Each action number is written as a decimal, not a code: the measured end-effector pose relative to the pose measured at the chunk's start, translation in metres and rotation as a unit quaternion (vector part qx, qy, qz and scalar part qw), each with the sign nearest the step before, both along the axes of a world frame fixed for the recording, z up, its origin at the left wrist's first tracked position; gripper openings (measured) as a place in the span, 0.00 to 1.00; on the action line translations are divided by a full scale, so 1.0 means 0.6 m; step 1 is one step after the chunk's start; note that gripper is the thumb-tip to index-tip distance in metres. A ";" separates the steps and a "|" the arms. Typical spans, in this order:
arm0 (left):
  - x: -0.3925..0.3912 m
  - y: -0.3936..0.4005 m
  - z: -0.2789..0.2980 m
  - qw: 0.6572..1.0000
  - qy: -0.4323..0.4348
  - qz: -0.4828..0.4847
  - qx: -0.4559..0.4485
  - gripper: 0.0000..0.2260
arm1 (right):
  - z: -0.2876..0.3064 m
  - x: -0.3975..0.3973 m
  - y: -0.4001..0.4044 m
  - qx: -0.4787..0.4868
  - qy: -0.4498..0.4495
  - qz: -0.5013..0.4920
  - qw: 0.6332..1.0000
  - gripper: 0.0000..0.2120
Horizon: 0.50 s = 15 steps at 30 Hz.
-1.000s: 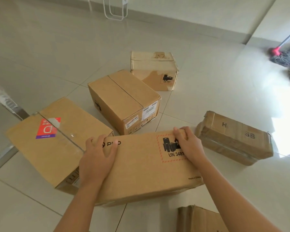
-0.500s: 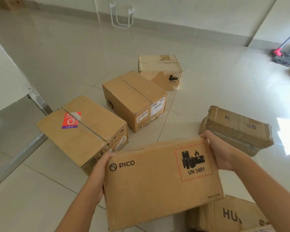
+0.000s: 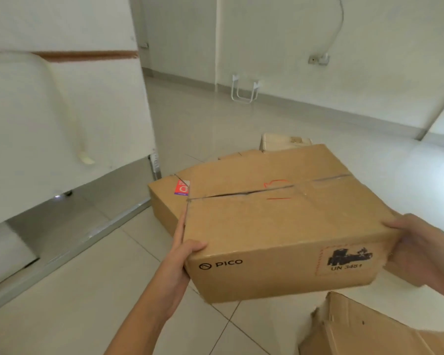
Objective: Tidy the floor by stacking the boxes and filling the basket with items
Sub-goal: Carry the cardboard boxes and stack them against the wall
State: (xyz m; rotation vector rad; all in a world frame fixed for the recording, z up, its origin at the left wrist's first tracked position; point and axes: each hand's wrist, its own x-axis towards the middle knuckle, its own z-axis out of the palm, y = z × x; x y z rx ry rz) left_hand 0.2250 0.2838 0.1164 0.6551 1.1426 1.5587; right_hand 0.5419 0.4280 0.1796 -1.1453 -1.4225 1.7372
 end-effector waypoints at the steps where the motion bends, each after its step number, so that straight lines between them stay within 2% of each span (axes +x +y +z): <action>1: -0.007 -0.033 0.019 1.000 0.011 0.018 0.014 0.33 | 0.016 -0.014 -0.028 0.013 0.003 0.025 1.000 0.19; 5: -0.047 -0.186 0.080 0.994 0.060 0.088 0.033 0.34 | 0.062 -0.069 -0.135 0.035 -0.022 0.144 0.989 0.23; 8: -0.089 -0.309 0.110 0.985 0.091 0.147 0.016 0.31 | 0.079 -0.130 -0.195 0.019 -0.076 0.235 0.969 0.38; 9: -0.104 -0.347 0.117 0.981 0.096 0.171 0.009 0.29 | 0.081 -0.156 -0.214 0.015 -0.079 0.254 0.964 0.39; 12: -0.153 -0.451 0.126 0.966 0.102 0.236 -0.024 0.26 | 0.083 -0.259 -0.275 -0.019 -0.028 0.304 0.952 0.27; 13: -0.168 -0.485 0.126 0.959 0.100 0.262 -0.032 0.26 | 0.082 -0.296 -0.296 -0.027 -0.015 0.321 0.947 0.27; 15: -0.201 -0.548 0.122 0.944 0.103 0.312 -0.042 0.26 | 0.074 -0.372 -0.331 -0.040 0.007 0.364 0.930 0.38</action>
